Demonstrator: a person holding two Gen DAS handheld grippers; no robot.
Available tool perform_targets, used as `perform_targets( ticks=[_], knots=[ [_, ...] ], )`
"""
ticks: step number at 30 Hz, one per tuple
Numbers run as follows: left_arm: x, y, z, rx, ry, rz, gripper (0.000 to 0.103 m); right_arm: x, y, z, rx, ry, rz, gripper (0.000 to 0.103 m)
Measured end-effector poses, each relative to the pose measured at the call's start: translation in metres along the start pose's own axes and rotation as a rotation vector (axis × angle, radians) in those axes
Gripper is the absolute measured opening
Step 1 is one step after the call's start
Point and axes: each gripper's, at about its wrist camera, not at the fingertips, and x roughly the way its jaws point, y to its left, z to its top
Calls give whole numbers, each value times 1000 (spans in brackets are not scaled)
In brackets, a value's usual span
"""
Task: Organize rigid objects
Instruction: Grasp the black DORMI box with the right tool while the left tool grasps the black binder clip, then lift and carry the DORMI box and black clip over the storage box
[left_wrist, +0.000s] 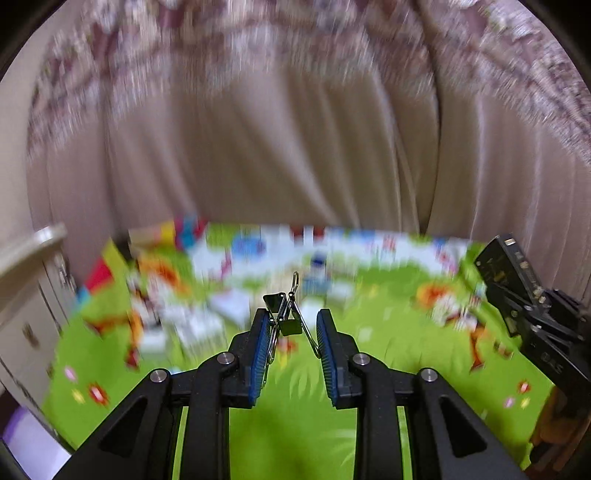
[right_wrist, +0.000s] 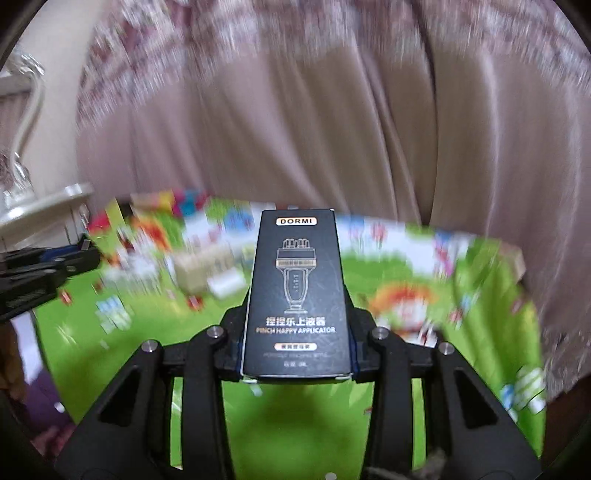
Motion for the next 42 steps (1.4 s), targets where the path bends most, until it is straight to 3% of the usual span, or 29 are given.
perform_targets(
  ticks=[5, 8, 12, 27, 42],
  knots=[
    [-51, -9, 27, 23, -224, 15, 27, -72, 20, 40, -55, -256, -27, 43],
    [-75, -14, 35, 38, -314, 23, 27, -96, 26, 54, -49, -337, -25, 43],
    [-94, -15, 42, 47, -367, 25, 28, -116, 36, 63, -71, -393, -30, 43],
    [-104, 16, 23, 4, -294, 71, 28, -121, 59, 60, -123, -365, 48, 43],
    [-136, 79, -7, -67, -238, 201, 28, -121, 122, 59, -208, -330, 255, 43]
  ],
)
